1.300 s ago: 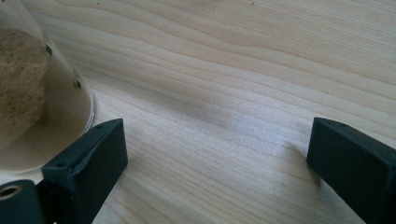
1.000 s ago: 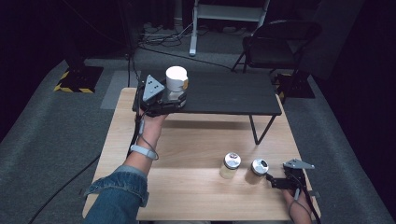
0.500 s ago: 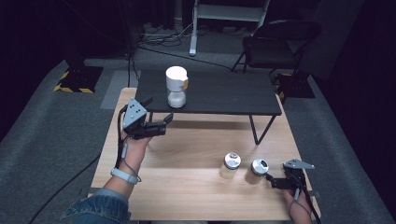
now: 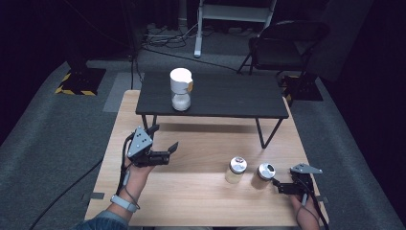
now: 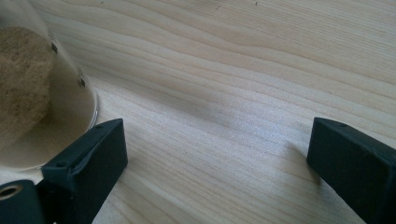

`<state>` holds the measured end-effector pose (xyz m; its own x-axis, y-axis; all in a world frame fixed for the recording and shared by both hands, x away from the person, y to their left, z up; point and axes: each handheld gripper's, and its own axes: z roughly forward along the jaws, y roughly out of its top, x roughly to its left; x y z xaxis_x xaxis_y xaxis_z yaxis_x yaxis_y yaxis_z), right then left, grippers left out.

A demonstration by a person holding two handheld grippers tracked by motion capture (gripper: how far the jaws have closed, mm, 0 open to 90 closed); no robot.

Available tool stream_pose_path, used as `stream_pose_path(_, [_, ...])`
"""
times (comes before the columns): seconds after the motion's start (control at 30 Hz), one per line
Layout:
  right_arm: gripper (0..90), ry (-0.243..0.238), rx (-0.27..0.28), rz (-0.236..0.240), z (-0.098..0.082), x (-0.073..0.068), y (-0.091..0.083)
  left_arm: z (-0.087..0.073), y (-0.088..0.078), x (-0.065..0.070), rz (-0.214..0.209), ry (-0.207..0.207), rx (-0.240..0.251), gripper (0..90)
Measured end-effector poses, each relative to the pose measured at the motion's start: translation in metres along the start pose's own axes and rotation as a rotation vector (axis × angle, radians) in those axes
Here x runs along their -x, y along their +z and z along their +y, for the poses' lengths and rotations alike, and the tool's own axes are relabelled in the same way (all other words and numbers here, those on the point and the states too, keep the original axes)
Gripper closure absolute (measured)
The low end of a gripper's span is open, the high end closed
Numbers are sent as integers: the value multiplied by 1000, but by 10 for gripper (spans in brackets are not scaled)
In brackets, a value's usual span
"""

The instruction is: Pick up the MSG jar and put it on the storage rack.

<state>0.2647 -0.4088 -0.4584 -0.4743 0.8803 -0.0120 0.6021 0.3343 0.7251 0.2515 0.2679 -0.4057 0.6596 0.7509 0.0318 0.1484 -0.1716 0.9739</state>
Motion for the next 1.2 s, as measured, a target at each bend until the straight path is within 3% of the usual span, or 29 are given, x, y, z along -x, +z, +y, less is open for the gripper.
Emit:
stream_pose_path(0.13, [48, 0, 0, 0, 0, 0, 0, -16, -1, 5, -6, -17, -39, 115])
stream_pose_path(0.27, [48, 0, 0, 0, 0, 0, 0, -30, 1, 3, -40, -54, -98, 115])
stream_pose_path(0.37, [48, 0, 0, 0, 0, 0, 0, -38, 3, 6, -45, -52, -146, 115])
stream_pose_path(0.57, [48, 0, 0, 0, 0, 0, 0, -51, 4, 11, -16, -77, -217, 114])
stream_pose_path(0.67, [48, 0, 0, 0, 0, 0, 0, -53, 5, 10, 9, -102, -257, 119])
stream_pose_path(0.8, [48, 0, 0, 0, 0, 0, 0, -53, 10, 10, 36, -100, -320, 119])
stream_pose_path(1.1, [48, 0, 0, 0, 0, 0, 0, -50, 29, 10, 56, -122, -487, 101])
stream_pose_path(1.2, [48, 0, 0, 0, 0, 0, 0, -48, 35, 7, 46, -163, -538, 77])
